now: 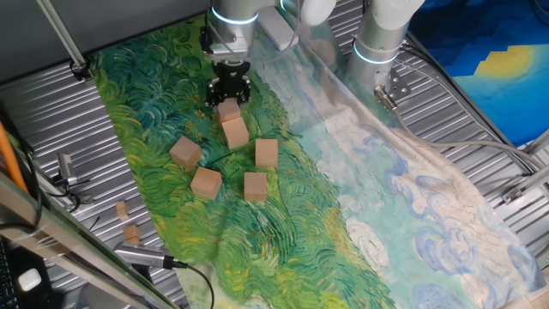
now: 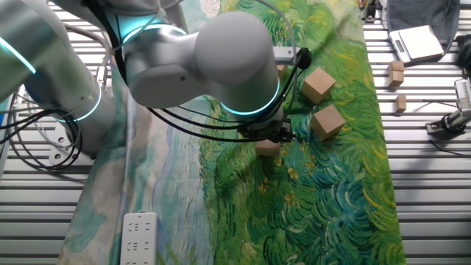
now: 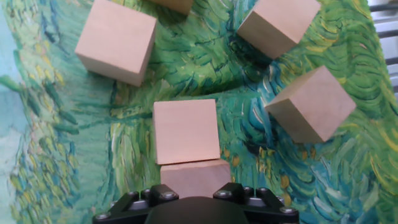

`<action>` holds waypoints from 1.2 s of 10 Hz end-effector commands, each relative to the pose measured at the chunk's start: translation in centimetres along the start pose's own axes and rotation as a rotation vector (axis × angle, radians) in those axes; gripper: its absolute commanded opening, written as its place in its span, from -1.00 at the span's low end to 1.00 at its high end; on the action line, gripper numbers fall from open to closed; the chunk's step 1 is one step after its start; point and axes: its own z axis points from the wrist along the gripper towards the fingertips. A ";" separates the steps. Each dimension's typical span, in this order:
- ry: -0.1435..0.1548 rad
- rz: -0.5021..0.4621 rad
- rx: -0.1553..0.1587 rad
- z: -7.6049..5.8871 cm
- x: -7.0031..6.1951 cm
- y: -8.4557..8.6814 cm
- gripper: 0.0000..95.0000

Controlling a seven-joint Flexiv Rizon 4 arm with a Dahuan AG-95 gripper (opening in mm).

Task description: Stack the blocks into a pyramid shape

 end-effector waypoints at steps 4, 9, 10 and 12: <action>0.000 -0.023 0.009 0.7 -0.2 -0.3 -1.00; -0.006 -0.019 0.010 1.2 -0.5 -0.1 -1.00; -0.008 -0.015 0.012 1.5 -0.7 0.0 -1.00; -0.009 -0.015 0.014 1.7 -0.9 0.0 -1.00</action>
